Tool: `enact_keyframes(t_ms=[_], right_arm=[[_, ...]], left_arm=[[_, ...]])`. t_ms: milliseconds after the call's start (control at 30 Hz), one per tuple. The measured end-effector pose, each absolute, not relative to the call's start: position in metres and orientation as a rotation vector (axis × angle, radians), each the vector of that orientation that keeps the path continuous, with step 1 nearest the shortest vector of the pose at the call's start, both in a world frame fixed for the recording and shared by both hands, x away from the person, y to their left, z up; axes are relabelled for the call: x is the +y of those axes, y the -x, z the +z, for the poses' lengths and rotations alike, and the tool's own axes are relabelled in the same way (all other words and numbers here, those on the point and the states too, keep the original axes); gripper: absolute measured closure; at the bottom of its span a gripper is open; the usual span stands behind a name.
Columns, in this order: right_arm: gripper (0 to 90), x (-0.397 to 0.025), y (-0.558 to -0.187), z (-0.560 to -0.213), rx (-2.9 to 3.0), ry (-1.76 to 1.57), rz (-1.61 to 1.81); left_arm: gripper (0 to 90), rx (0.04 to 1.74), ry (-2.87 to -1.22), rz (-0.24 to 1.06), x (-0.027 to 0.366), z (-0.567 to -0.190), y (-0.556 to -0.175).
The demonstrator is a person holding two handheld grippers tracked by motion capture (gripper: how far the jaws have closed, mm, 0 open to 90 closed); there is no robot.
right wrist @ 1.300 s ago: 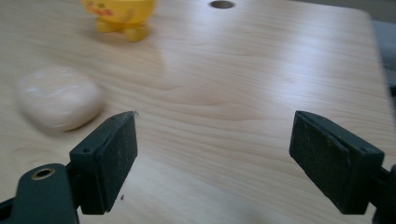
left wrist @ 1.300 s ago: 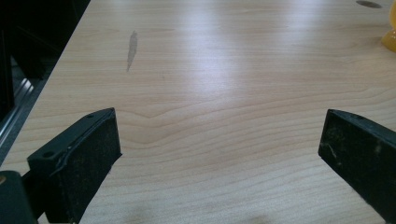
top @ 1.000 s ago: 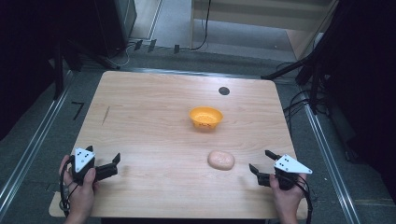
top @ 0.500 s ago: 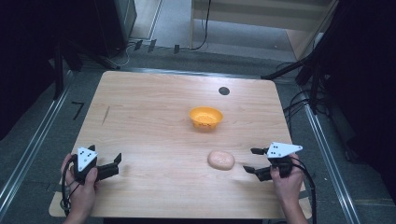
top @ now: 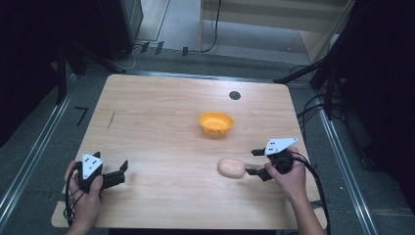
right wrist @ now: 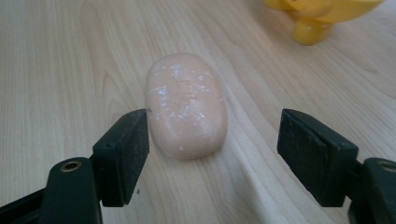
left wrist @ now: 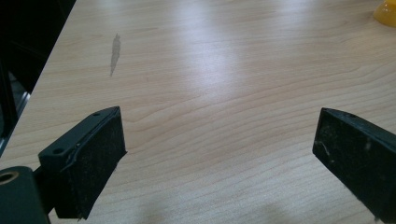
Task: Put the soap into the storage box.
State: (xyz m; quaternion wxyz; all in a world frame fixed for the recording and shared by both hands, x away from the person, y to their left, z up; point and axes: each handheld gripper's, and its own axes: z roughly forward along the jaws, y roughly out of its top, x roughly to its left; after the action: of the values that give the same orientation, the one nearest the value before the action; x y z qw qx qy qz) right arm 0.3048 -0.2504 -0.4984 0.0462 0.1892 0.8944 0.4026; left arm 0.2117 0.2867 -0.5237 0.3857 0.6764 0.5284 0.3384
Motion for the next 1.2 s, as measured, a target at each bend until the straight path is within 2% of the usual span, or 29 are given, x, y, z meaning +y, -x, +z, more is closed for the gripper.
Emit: enact_keyframes(t_ms=[633,833,1200], right_arm=[[24.8,-0.184,-0.319,-0.503,2.948,-0.370,0.775],[24.0,-0.174,-0.321,-0.505,2.989,-0.366,0.712],[24.8,-0.168,-0.325,-0.513,3.026,-0.365,0.653]], left_arm=[[3.6,1.343,-1.723,0.855,0.287,-0.523,-0.212],[0.0,1.341,-1.721,0.852,0.288,-0.524,-0.211],[0.0,1.342,-1.722,0.857,0.287,-0.524,-0.211]])
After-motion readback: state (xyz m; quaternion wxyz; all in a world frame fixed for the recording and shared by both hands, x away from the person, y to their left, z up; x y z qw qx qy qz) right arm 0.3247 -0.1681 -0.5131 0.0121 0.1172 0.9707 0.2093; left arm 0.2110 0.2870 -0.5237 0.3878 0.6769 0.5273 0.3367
